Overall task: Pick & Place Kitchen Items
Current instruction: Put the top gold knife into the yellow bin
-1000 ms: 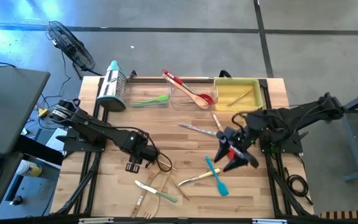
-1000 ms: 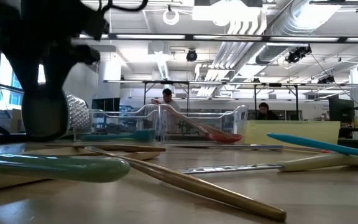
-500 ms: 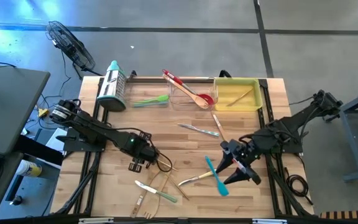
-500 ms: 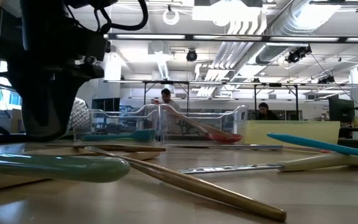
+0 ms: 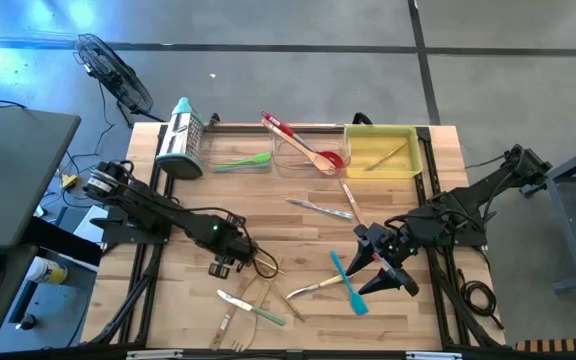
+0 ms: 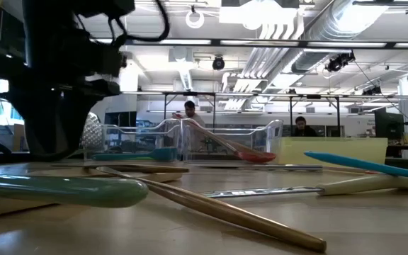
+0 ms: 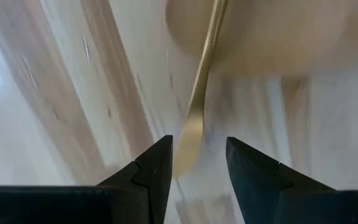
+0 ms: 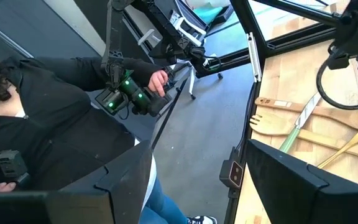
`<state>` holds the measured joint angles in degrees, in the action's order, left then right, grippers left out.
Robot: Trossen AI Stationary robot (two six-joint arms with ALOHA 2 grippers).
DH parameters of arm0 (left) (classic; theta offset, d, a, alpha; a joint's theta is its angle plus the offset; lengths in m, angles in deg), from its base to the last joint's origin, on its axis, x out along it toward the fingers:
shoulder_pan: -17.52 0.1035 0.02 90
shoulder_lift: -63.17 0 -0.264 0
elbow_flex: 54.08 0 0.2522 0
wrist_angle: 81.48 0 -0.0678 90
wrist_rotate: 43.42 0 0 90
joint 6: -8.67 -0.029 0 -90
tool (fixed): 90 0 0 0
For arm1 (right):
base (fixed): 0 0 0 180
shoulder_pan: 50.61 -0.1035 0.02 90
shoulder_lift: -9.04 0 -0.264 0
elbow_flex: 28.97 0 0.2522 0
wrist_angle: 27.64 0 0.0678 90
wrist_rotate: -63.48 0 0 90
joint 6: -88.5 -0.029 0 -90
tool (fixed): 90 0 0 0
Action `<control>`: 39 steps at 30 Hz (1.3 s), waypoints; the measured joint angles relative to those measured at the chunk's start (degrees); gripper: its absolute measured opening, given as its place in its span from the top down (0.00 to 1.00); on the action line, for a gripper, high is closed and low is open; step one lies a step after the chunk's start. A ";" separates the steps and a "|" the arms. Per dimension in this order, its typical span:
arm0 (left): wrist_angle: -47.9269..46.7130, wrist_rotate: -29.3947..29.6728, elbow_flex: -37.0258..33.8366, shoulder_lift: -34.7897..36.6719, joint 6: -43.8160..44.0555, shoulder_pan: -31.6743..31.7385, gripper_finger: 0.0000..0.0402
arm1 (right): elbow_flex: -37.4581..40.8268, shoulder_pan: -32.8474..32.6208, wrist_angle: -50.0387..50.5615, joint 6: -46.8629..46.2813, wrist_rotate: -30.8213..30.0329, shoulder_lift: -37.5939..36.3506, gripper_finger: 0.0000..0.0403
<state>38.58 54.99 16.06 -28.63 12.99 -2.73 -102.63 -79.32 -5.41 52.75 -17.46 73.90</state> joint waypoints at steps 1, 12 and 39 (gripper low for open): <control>-0.49 0.05 -0.28 0.03 0.06 0.00 0.64 | -0.02 0.00 0.09 0.00 0.00 0.00 0.37; 3.78 -0.36 -3.32 -0.23 0.44 0.02 0.64 | -0.04 0.00 0.69 0.00 0.07 -0.02 0.37; 5.73 -0.80 -4.54 -0.23 -1.38 2.73 0.64 | -0.04 2.67 0.78 -0.15 3.08 -0.02 0.37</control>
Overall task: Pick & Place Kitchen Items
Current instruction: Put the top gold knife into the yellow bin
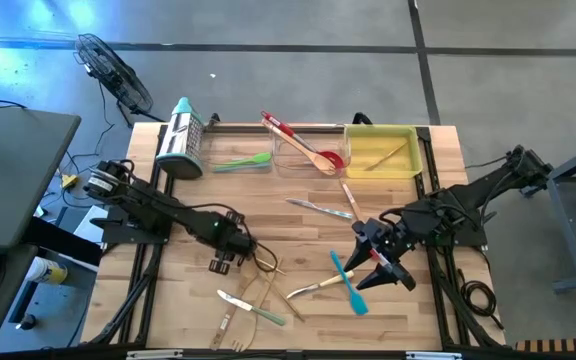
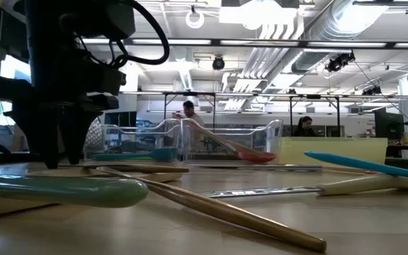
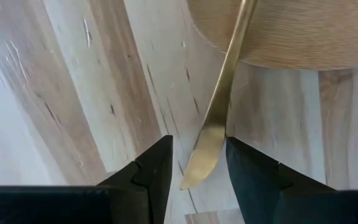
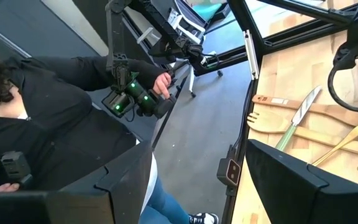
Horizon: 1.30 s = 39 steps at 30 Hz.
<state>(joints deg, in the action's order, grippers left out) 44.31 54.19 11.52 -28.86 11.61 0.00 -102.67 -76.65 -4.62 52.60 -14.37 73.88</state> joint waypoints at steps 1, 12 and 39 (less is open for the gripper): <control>0.00 -0.40 0.00 0.00 -0.06 0.01 0.64 | 0.00 0.00 0.02 0.08 0.00 0.00 0.37; 0.46 -1.00 0.04 -0.27 -1.64 -0.07 0.64 | 0.00 1.72 0.72 0.08 1.82 0.00 0.37; 1.60 -2.54 0.17 -4.63 -1.20 -0.09 0.91 | 0.00 3.32 1.86 0.13 4.96 -0.02 0.37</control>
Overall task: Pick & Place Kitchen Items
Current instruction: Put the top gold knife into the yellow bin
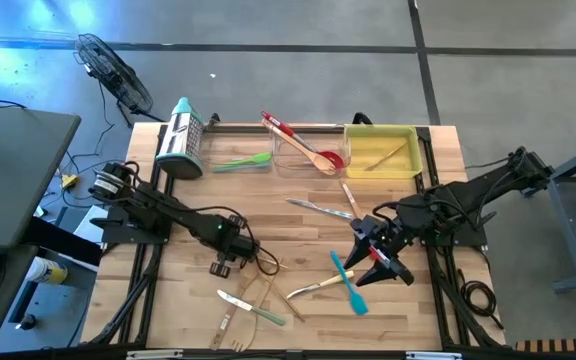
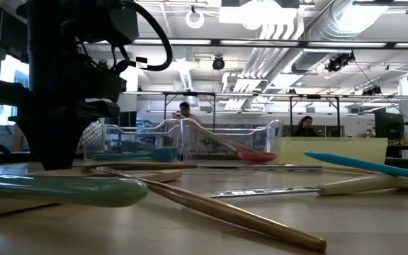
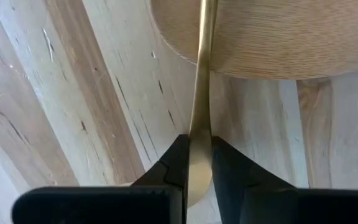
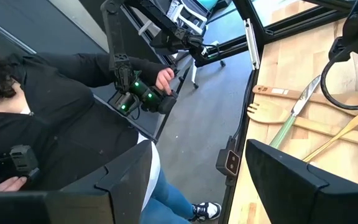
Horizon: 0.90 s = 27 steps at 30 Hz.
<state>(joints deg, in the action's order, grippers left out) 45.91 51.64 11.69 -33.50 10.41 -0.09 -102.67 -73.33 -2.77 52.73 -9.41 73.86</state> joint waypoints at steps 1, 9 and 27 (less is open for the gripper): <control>0.04 -0.01 0.00 0.00 0.00 0.00 0.91 | 0.00 0.00 0.00 0.00 0.00 0.00 0.37; -0.08 -0.89 -0.07 -0.04 3.72 0.01 0.91 | 0.00 0.02 0.00 0.00 0.89 0.00 0.37; -18.97 -1.50 11.37 -0.24 5.77 -0.02 0.91 | 0.00 0.02 0.07 1.39 2.58 0.00 0.37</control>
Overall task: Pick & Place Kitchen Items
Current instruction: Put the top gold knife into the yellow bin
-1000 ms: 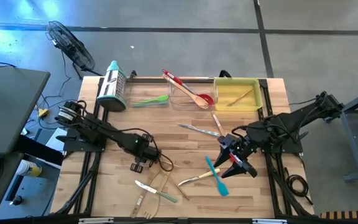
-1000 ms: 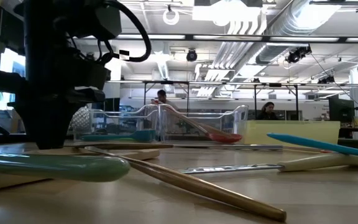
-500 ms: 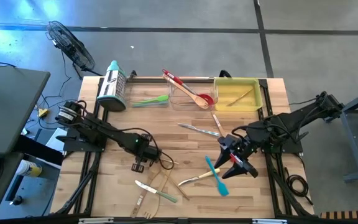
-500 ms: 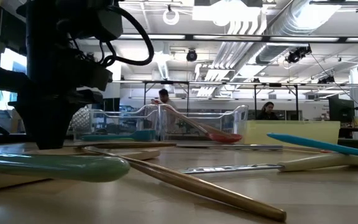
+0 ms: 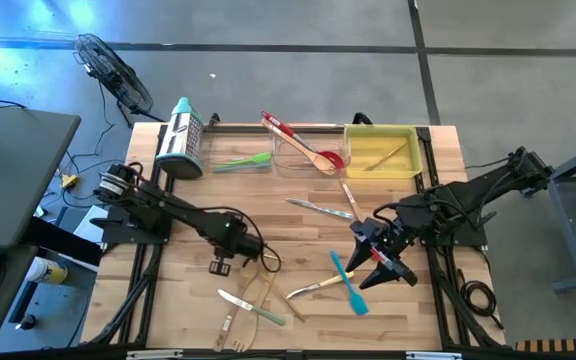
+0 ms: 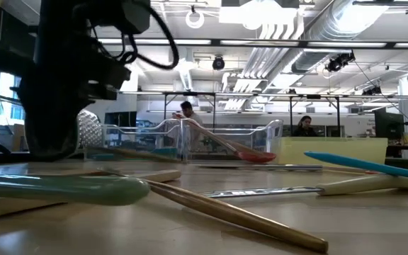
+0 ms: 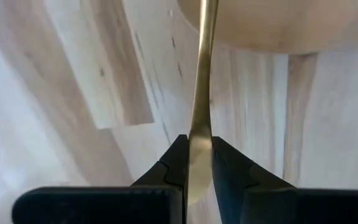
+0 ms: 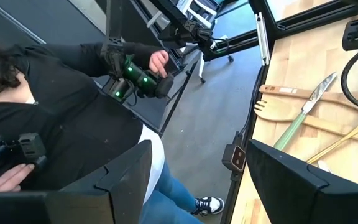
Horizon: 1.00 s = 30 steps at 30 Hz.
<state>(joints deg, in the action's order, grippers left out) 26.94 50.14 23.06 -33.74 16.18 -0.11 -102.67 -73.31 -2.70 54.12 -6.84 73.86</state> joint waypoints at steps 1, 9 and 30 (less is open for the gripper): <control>-1.27 0.03 0.81 0.08 0.04 0.00 0.91 | 0.00 -0.02 0.00 0.11 0.04 0.00 0.37; -7.31 -2.45 10.88 1.36 -0.86 0.00 0.91 | 0.00 0.43 3.18 0.14 0.65 -1.59 0.37; 32.89 -2.69 22.86 11.89 -19.29 0.28 0.91 | 0.00 0.85 6.20 24.46 -26.20 -8.48 0.37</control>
<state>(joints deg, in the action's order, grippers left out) 59.83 47.45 45.92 -21.85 -3.11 0.17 -102.67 -72.46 3.50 78.58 -33.03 65.37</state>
